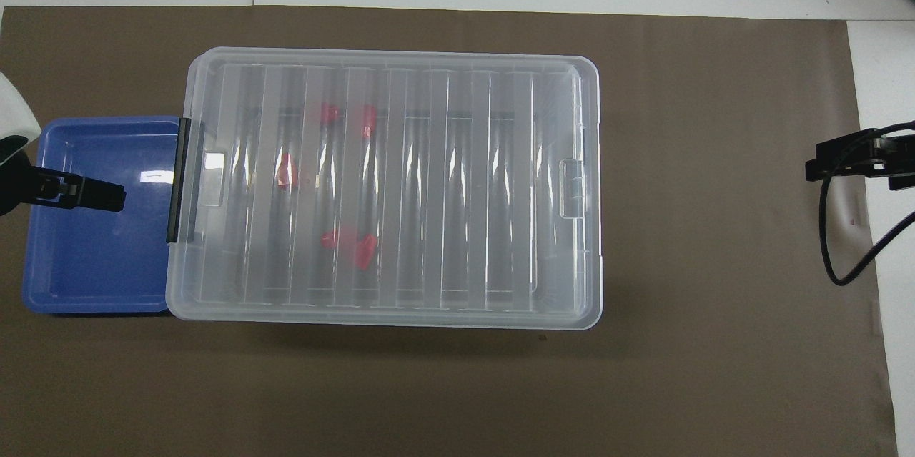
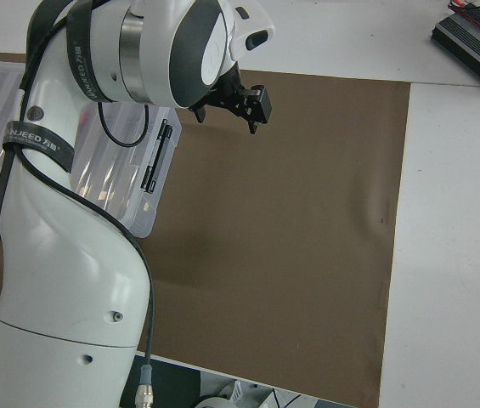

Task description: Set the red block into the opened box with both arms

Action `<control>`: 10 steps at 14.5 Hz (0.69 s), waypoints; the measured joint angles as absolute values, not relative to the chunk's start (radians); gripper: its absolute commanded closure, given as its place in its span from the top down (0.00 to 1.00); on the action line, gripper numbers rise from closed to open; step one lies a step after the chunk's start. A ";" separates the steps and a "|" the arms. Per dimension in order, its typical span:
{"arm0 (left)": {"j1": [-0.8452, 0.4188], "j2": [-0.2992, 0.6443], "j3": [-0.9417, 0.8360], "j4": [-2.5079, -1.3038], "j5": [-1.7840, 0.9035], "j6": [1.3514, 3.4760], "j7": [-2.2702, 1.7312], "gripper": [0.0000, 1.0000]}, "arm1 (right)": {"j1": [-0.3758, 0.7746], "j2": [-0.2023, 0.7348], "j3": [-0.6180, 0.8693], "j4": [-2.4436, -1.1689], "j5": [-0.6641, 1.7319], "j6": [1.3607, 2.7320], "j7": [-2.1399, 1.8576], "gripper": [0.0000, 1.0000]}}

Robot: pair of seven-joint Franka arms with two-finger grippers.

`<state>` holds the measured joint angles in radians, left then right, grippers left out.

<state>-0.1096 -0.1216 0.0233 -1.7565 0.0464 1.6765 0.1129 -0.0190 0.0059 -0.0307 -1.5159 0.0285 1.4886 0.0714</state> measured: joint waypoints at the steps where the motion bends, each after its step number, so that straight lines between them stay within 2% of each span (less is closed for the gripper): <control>1: -0.110 -0.122 0.023 -1.756 0.046 1.676 0.113 1.00 | -0.019 0.005 -0.031 -1.514 0.028 1.472 0.071 1.00; 10: -0.110 -0.122 0.023 -1.756 0.046 1.676 0.113 1.00 | -0.009 -0.018 -0.022 -1.522 0.016 1.466 0.030 1.00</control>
<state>-0.1096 -0.1216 0.0233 -1.7565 0.0464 1.6759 0.1129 -0.0094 -0.0179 -0.0224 -1.5223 0.0161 1.4661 0.0297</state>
